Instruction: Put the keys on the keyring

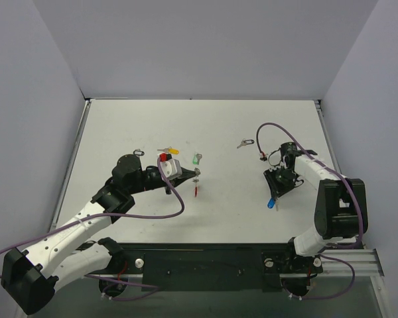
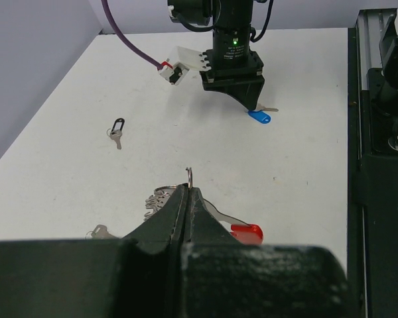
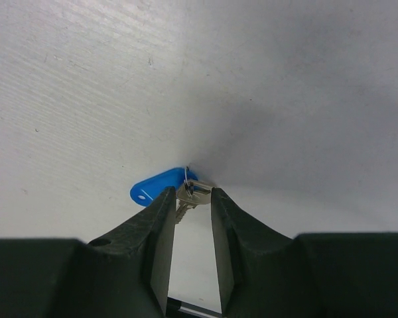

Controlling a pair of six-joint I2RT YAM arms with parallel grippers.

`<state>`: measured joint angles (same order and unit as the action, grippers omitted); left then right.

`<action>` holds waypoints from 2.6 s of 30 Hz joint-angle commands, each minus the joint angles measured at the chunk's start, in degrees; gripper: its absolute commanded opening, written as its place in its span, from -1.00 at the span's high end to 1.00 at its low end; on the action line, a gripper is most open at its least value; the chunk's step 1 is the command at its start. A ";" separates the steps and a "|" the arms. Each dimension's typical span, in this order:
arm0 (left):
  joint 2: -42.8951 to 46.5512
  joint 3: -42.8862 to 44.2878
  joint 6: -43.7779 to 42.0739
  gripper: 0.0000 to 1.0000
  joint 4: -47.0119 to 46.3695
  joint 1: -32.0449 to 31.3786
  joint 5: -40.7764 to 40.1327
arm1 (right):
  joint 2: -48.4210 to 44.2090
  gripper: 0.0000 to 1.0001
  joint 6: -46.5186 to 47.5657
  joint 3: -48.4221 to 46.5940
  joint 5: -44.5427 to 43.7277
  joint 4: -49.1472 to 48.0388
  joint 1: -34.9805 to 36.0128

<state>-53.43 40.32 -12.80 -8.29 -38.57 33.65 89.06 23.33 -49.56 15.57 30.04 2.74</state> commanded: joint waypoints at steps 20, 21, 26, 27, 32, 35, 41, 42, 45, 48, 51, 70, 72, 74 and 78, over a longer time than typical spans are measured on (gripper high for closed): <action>0.26 0.47 -1.35 1.00 -0.58 -0.19 -0.51 | 2.70 0.70 -1.10 -3.00 -1.33 2.13 1.39; 0.26 0.38 -1.35 1.00 -0.67 -0.19 -0.43 | 2.44 0.69 -1.01 -3.00 -1.33 2.30 1.39; 0.08 0.47 -1.35 1.00 -0.58 -0.19 -0.51 | 2.00 0.69 -0.92 -3.09 -0.98 2.74 1.21; 0.08 0.55 -1.35 1.00 -0.58 -0.19 -0.51 | 1.91 0.68 -0.92 -3.09 -0.72 2.74 1.13; -0.01 0.55 -1.44 1.00 -0.49 -0.19 -0.51 | 1.38 0.68 -0.83 -3.17 -0.11 3.18 0.51; -0.10 0.55 -1.44 1.00 -0.41 -0.11 -0.43 | 1.12 0.68 -0.74 -3.17 0.07 3.36 0.51; -0.01 0.55 -1.53 1.00 -0.41 -0.19 -0.43 | 1.21 0.68 -0.74 -3.26 -0.10 3.62 0.42; -0.10 0.55 -1.53 1.00 -0.41 -0.19 -0.43 | 0.95 0.68 -0.74 -3.35 -0.19 3.53 0.42; -0.10 0.47 -1.62 1.00 -0.32 -0.19 -0.43 | 1.03 0.68 -0.66 -3.35 -0.02 3.79 0.25; -0.10 0.47 -1.70 1.00 -0.32 -0.19 -0.34 | 0.94 0.68 -0.57 -3.52 0.07 3.97 0.07; -0.18 0.47 -1.62 1.00 -0.32 -0.11 -0.16 | 0.86 0.69 -0.57 -3.53 0.07 4.06 -0.11; -0.10 0.55 -1.79 1.00 -0.14 -0.19 -0.16 | 1.73 0.80 -0.48 -3.79 0.51 4.06 0.25; -0.10 0.47 -1.79 1.00 -0.14 -0.19 -0.16 | 1.82 0.81 -0.48 -3.70 0.34 4.23 0.25; -0.10 0.47 -1.79 1.00 -0.05 -0.11 -0.07 | 1.91 0.81 -0.48 -3.79 0.34 4.23 0.25; -0.10 0.47 -1.88 1.00 0.03 -0.19 -0.07 | 2.17 0.80 -0.48 -3.88 0.07 4.23 0.25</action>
<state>-53.71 40.32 -14.04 -6.94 -38.57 33.26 91.70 22.59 -51.68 15.84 31.14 3.03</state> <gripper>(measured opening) 0.019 0.099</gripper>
